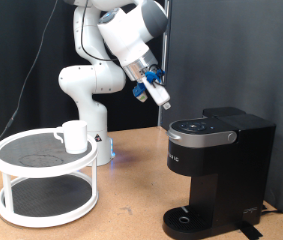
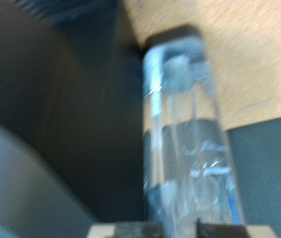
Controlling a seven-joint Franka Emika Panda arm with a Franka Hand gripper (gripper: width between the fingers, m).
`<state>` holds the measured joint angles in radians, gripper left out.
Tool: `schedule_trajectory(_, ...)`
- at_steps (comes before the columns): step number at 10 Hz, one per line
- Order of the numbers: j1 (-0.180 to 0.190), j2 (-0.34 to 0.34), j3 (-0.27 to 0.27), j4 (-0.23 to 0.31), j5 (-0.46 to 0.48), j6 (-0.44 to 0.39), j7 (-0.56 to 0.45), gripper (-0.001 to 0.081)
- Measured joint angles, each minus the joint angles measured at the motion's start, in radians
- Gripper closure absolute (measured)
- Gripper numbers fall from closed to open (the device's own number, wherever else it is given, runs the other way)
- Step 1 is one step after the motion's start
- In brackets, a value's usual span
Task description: Make a cup of coffee with the keurig machine
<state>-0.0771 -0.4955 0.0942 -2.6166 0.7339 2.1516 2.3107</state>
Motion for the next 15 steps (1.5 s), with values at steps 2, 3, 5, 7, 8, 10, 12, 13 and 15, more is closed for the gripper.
schedule_trajectory(2,-0.034,-0.014,-0.013,-0.006,-0.059,-0.054,0.032,0.0806)
schedule_trajectory(3,-0.048,-0.031,-0.031,-0.017,-0.076,-0.075,0.017,0.0806)
schedule_trajectory(5,-0.063,-0.088,-0.071,-0.053,-0.083,-0.097,-0.046,0.0806)
schedule_trajectory(7,-0.063,-0.088,-0.07,-0.059,-0.083,-0.081,-0.044,0.0806)
schedule_trajectory(8,-0.066,-0.102,-0.07,-0.075,-0.083,-0.051,-0.044,0.0806)
schedule_trajectory(10,-0.092,-0.173,-0.079,-0.115,-0.083,-0.017,-0.048,0.0806)
schedule_trajectory(12,-0.121,-0.239,-0.127,-0.125,-0.115,-0.084,-0.075,0.0806)
schedule_trajectory(13,-0.136,-0.261,-0.16,-0.12,-0.149,-0.15,-0.09,0.0806)
schedule_trajectory(15,-0.172,-0.286,-0.228,-0.097,-0.231,-0.304,-0.104,0.0806)
